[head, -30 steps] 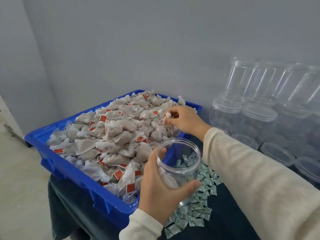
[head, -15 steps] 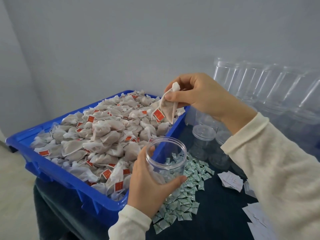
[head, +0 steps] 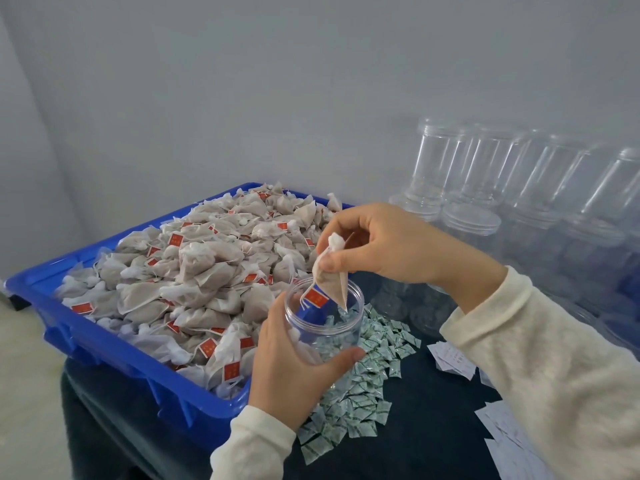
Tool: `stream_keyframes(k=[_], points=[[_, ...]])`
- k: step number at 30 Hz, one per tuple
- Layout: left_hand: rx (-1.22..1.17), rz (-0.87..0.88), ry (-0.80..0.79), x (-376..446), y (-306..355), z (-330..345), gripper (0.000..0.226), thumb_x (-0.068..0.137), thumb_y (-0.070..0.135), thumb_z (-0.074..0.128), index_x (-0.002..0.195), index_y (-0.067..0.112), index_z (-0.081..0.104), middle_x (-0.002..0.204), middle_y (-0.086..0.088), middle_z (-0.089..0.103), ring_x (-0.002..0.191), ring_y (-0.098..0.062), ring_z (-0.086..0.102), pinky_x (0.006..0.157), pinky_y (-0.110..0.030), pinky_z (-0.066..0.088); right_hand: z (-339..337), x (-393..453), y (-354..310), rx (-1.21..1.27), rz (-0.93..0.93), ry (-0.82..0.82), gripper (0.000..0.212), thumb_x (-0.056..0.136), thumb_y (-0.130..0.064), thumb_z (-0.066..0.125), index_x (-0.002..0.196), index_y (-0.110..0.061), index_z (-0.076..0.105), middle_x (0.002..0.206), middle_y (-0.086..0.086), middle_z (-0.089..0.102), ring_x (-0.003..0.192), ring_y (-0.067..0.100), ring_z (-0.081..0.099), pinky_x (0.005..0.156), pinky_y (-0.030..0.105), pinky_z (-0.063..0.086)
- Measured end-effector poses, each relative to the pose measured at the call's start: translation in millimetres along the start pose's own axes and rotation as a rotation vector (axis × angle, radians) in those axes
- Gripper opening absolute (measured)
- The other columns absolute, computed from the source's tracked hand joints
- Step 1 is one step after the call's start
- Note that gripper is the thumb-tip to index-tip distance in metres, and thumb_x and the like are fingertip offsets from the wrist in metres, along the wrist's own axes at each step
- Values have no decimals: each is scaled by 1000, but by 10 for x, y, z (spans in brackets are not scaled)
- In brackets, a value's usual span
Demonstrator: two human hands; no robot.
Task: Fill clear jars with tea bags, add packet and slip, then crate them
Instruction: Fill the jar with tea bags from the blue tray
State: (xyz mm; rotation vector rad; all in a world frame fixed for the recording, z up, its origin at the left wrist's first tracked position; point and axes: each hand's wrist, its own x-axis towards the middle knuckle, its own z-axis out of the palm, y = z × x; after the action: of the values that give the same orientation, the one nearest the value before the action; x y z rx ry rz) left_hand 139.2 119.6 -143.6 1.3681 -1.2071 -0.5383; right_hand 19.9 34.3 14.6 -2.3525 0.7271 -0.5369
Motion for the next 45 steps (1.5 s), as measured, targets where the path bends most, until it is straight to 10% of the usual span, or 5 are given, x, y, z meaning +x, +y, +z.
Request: stream_keyframes(k=[23, 26, 34, 45], points=[[12, 54, 25, 2, -35, 15, 103, 41, 78, 73, 129, 46, 32, 124, 28, 48, 122, 1, 46, 102, -30, 42, 116, 432, 451, -95, 108, 67, 13, 88, -23, 69, 78, -31, 65, 68, -20, 65, 62, -10, 60, 57, 5, 43], [-3, 70, 30, 9, -18, 12, 94, 42, 76, 74, 123, 52, 31, 122, 31, 47, 120, 3, 46, 98, -24, 41, 239, 716, 698, -127, 185, 83, 3, 89, -22, 68, 92, -22, 68, 87, -12, 66, 74, -2, 62, 63, 9, 45], [-38, 60, 51, 21, -53, 8, 103, 42, 74, 76, 132, 39, 38, 124, 29, 49, 122, 6, 45, 100, -21, 40, 744, 1192, 1076, -211, 268, -89, 55, 93, -27, 61, 144, -22, 42, 147, 7, 45, 129, 26, 48, 103, 37, 44], [-22, 79, 45, 28, -38, -3, 93, 42, 73, 75, 123, 47, 37, 127, 29, 48, 122, 7, 44, 98, -15, 36, 914, 1263, 1152, -397, 228, -32, 24, 93, -18, 62, 116, -13, 66, 119, 6, 64, 105, 18, 59, 88, 25, 41]])
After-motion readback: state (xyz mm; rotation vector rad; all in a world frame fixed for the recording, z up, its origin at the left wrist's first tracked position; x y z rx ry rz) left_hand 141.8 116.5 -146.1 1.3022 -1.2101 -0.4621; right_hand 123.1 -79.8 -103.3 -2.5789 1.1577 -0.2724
